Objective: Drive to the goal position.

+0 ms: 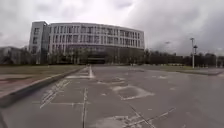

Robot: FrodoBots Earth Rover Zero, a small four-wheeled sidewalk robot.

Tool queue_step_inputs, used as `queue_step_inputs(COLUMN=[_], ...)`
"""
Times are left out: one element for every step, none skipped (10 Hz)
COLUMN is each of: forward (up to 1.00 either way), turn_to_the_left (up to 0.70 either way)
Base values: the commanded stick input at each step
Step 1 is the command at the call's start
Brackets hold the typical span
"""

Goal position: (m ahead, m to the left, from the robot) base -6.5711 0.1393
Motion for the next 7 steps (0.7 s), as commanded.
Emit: queue_step_inputs(forward=[0.7,0.7,0.7,0.7,0.7,0.7,0.7], turn_to_the_left=[0.0,0.0,0.0,0.0,0.0,0.0,0.0])
